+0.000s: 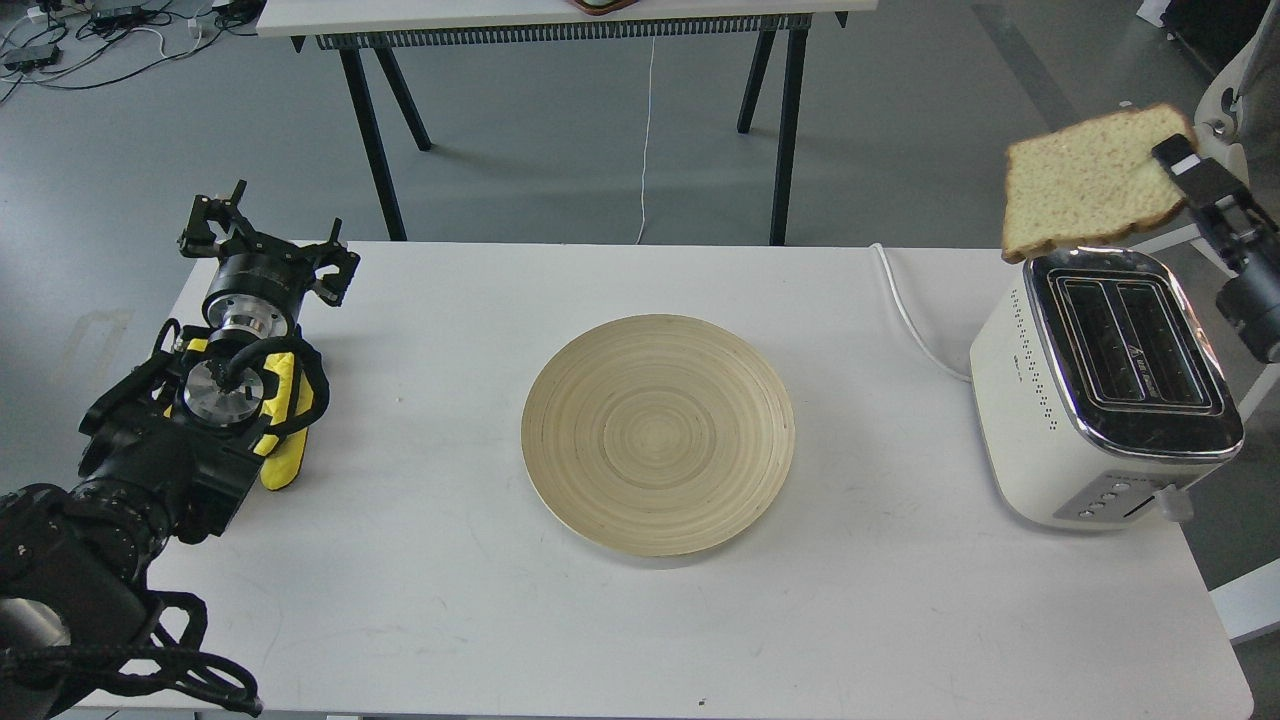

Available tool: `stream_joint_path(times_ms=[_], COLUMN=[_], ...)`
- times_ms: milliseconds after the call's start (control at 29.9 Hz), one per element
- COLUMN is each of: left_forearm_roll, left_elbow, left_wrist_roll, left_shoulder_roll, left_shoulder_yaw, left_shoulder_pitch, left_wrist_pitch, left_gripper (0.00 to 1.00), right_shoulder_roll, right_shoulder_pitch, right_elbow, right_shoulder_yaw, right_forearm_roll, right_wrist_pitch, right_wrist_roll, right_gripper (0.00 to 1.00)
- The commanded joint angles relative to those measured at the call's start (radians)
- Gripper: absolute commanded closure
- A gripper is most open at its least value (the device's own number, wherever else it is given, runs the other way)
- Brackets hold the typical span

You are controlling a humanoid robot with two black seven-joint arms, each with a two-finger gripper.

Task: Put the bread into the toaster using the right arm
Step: 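Lift the bread with the right gripper up above the toaster, then lower the bread with the right gripper into the toaster slot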

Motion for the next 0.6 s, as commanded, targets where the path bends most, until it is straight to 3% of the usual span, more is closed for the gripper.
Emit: stream_joint_path(times_ms=[0,201,569], left_forearm_roll=[0.000,0.000,0.000], left_elbow=[0.000,0.000,0.000], left_wrist_roll=[0.000,0.000,0.000], left_shoulder_roll=[0.000,0.000,0.000], left_shoulder_yaw=[0.000,0.000,0.000], left_shoulder_pitch=[-0.001,0.000,0.000], left_wrist_pitch=[0.000,0.000,0.000], left_gripper=[0.00,0.00,0.00], right_shoulder_roll=[-0.110,-0.135,-0.079], right_shoulder_pitch=[-0.010,-0.012,-0.013], right_elbow=[0.000,-0.006,-0.003], right_shoulder_yaw=[-0.056,-0.132,-0.172], right_forearm_roll=[-0.004,-0.006,-0.006], right_wrist_pitch=[0.000,0.000,0.000], right_wrist_roll=[0.000,0.000,0.000], right_gripper=[0.97,0.96,0.96])
